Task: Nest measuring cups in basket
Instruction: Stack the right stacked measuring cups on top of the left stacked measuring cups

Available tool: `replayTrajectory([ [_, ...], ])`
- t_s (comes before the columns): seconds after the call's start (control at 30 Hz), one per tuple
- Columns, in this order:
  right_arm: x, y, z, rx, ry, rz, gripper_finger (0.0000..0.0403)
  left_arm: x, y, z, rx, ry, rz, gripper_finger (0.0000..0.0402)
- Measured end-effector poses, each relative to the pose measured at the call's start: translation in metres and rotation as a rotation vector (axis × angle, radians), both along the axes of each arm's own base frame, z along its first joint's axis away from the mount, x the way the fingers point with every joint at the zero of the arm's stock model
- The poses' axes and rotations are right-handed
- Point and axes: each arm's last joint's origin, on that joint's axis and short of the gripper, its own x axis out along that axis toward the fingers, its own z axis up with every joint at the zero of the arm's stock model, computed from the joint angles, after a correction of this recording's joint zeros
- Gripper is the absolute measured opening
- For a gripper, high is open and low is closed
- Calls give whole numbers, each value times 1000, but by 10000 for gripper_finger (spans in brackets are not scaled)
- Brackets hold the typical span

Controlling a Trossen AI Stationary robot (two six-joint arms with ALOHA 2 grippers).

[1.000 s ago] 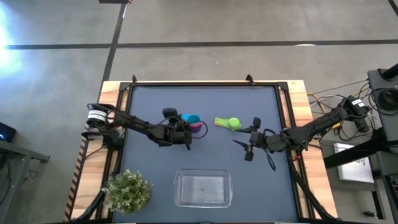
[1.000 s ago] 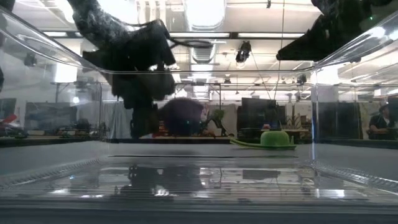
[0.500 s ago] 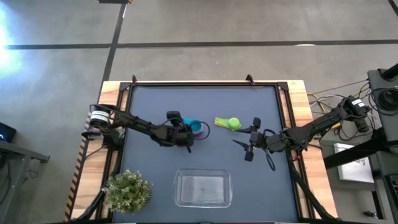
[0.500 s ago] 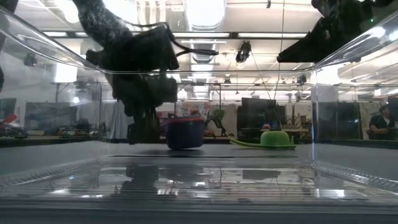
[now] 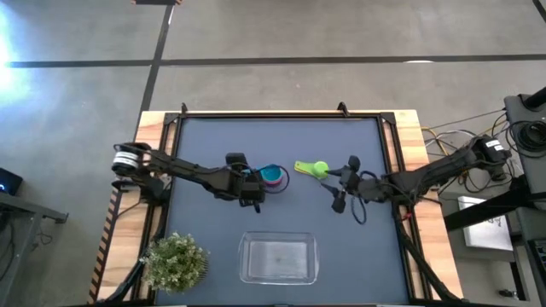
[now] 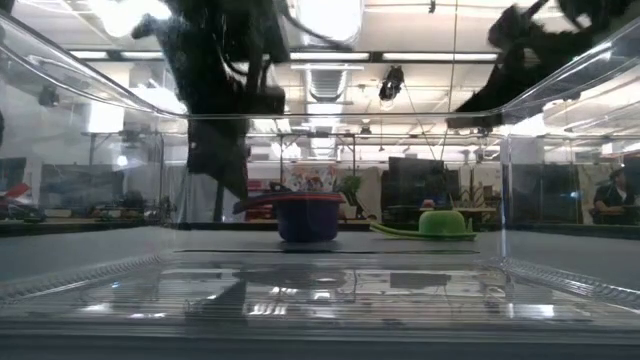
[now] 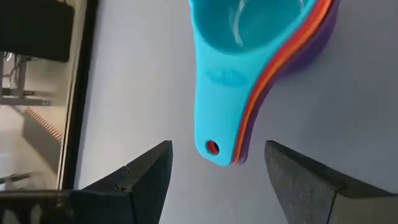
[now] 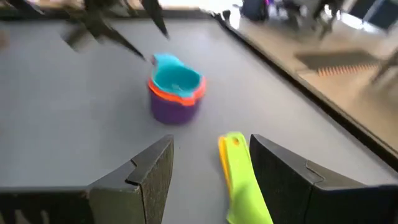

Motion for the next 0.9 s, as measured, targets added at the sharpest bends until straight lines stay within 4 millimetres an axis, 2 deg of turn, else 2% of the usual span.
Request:
replayTrajectory([
  [0.2, 10, -29, 10, 121, 126, 0, 201, -10, -1, 19, -27, -222, 6, 237],
  [0.33, 24, -44, 16, 104, 164, 33, 201, -14, -1, 30, -47, -428, -15, 237],
  [0.47, 43, -52, 13, 53, 240, 47, 201, -17, -2, 37, -63, -598, -24, 237],
  [0.7, 86, -65, -9, 77, 412, 178, 201, -22, -4, 30, -69, -712, -46, 237],
  [0.9, 108, -92, -22, 114, 495, 169, 201, -27, -4, 23, -72, -704, -43, 237],
])
